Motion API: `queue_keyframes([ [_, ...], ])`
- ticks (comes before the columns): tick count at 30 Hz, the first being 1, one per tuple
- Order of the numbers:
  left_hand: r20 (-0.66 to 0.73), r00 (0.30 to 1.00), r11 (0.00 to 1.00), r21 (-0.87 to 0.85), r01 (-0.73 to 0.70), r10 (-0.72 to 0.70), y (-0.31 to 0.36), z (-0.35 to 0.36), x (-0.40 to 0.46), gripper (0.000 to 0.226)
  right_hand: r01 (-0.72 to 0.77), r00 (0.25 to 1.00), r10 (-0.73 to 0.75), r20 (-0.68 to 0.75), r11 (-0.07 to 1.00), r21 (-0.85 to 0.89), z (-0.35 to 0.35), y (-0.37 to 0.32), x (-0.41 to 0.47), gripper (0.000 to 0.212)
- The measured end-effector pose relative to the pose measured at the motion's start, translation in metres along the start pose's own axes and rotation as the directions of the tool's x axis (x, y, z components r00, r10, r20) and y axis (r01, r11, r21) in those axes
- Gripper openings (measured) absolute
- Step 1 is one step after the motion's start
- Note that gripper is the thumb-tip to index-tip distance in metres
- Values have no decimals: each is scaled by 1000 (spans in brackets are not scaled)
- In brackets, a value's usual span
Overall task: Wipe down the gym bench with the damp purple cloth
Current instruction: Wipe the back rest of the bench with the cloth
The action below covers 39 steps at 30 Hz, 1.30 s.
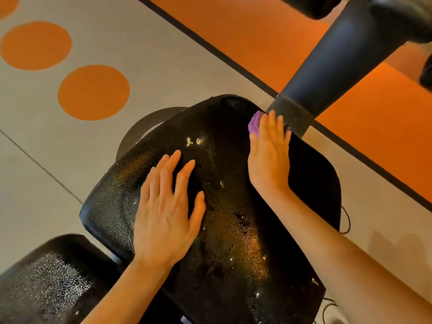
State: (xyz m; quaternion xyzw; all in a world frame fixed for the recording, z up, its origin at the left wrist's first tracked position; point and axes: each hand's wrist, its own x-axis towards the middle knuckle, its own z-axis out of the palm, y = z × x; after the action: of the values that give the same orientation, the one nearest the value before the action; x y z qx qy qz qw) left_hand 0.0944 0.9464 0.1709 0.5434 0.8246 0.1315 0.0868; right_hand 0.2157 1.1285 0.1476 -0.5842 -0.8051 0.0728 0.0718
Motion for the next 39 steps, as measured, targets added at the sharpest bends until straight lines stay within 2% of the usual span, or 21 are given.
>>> queue_keyframes([
  [4,10,1000,1000,13,14,-14,1,2,2,56,82,996,-83,17,994,69,14,-56,53,50],
  [7,20,1000,999,25,21,-22,1,3,3,56,184,983,-185,7,979,82,9,-33,57,42],
  [9,23,1000,1000,17,21,-21,1,3,2,57,128,992,-128,22,992,0,-2,19,37,44],
  [11,16,1000,1000,14,20,-20,2,2,2,57,-58,996,58,70,998,8,-18,66,9,52],
  [13,17,999,1000,9,29,-29,2,2,2,57,-146,987,147,60,989,-9,-23,81,-2,52],
  [17,22,999,999,9,36,-36,4,2,3,58,-88,995,86,50,996,29,-8,1,46,27],
  [19,17,999,999,8,35,-35,3,3,5,57,-69,997,66,43,995,71,2,-31,70,28],
  [21,26,999,999,9,37,-37,3,3,4,57,-8,999,5,39,997,77,0,-16,62,32],
  [23,25,999,999,-2,45,-45,4,1,3,58,35,999,-35,6,998,55,-12,32,29,37],
  [26,23,999,999,-2,47,-46,5,0,4,58,-160,985,161,64,987,-9,-36,91,-16,43],
  [28,20,999,999,-6,44,-44,5,0,4,58,-246,966,249,72,968,-50,-35,86,-9,39],
  [29,17,999,999,-4,41,-41,5,1,4,58,-245,965,248,82,968,-44,-32,69,3,35],
  [31,14,999,999,-2,34,-34,5,1,3,58,-174,982,175,73,985,-12,-16,22,36,28],
  [34,9,1000,1000,9,30,-30,3,3,3,58,-59,997,55,60,995,78,6,-29,72,30],
  [37,7,999,999,9,31,-31,3,3,2,57,97,995,-98,18,994,53,-6,8,45,42],
  [38,5,1000,1000,9,30,-30,3,3,3,57,122,992,-123,11,992,15,-14,34,26,47],
  [39,4,1000,1000,9,29,-29,2,3,3,57,72,997,-73,32,997,22,-25,60,7,48],
])
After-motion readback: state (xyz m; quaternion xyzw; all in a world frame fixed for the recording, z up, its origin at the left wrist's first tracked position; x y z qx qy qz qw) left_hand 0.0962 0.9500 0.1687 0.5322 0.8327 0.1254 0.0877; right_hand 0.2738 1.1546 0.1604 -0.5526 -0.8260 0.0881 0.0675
